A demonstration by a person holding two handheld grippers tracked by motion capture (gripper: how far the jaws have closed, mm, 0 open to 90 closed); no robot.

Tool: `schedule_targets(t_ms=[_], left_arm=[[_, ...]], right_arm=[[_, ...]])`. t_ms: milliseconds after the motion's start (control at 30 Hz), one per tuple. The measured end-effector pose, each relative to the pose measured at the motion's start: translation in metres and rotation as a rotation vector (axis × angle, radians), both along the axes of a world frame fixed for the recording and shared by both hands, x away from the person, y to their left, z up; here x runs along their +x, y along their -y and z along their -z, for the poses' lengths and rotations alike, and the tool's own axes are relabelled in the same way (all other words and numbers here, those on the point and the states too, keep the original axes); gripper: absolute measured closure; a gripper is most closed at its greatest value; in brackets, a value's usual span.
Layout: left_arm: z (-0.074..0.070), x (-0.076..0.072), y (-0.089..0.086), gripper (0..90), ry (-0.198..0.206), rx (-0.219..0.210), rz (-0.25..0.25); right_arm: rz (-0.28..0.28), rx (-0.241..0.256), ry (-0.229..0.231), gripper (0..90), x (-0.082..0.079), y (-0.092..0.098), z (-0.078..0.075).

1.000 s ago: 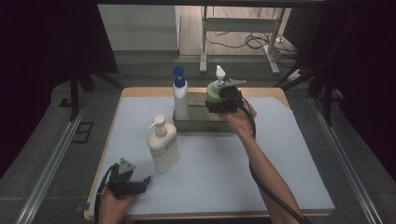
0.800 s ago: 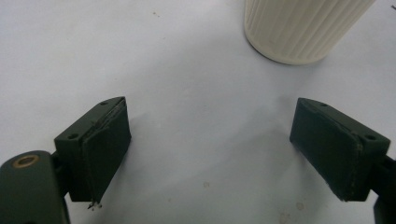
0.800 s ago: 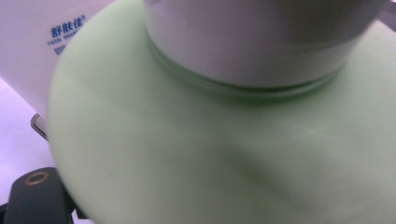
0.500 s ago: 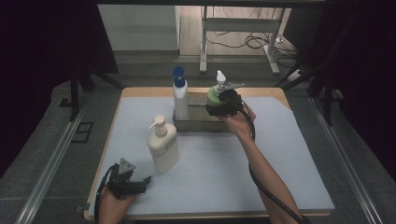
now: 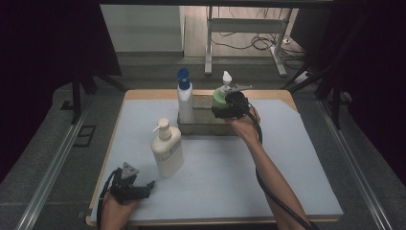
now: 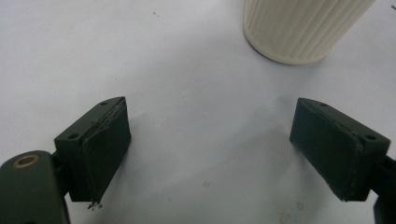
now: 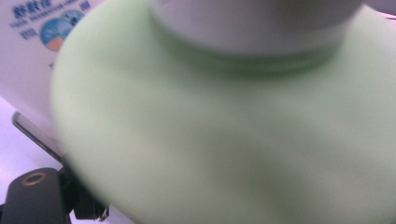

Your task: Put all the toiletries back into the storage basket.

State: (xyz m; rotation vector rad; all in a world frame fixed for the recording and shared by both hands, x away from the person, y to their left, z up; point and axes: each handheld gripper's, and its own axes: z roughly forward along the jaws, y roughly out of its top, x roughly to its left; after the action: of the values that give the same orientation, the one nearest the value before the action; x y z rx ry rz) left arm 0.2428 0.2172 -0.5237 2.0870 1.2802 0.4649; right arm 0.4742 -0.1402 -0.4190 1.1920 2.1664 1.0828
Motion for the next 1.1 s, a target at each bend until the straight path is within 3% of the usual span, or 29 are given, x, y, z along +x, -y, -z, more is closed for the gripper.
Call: schedule_targets(t_ms=[267, 567, 700, 800, 900, 1100], left_arm=[[0.000, 0.000, 0.000, 12.3, 0.000, 0.000, 0.000], [0.000, 0.000, 0.000, 12.3, 0.000, 0.001, -0.001], [0.000, 0.000, 0.000, 12.3, 0.000, 0.001, -0.001], [0.000, 0.000, 0.000, 12.3, 0.000, 0.001, -0.001], [0.000, 0.000, 0.000, 12.3, -0.001, 0.001, -0.001], [0.000, 0.000, 0.000, 12.2, -0.001, 0.002, -0.001]], right_arm=[[-0.023, 0.008, -0.013, 9.0, -0.004, 0.006, -0.002], [-0.058, -0.062, 0.013, 1.5, -0.018, 0.014, -0.007], [-0.082, -0.059, 0.013, 0.0, -0.025, 0.018, -0.007], [-0.080, -0.066, 0.002, 5.6, -0.029, 0.022, -0.006], [-0.079, -0.025, 0.005, 14.0, -0.032, 0.030, -0.005], [-0.065, -0.003, 0.022, 34.5, -0.038, 0.043, -0.006]])
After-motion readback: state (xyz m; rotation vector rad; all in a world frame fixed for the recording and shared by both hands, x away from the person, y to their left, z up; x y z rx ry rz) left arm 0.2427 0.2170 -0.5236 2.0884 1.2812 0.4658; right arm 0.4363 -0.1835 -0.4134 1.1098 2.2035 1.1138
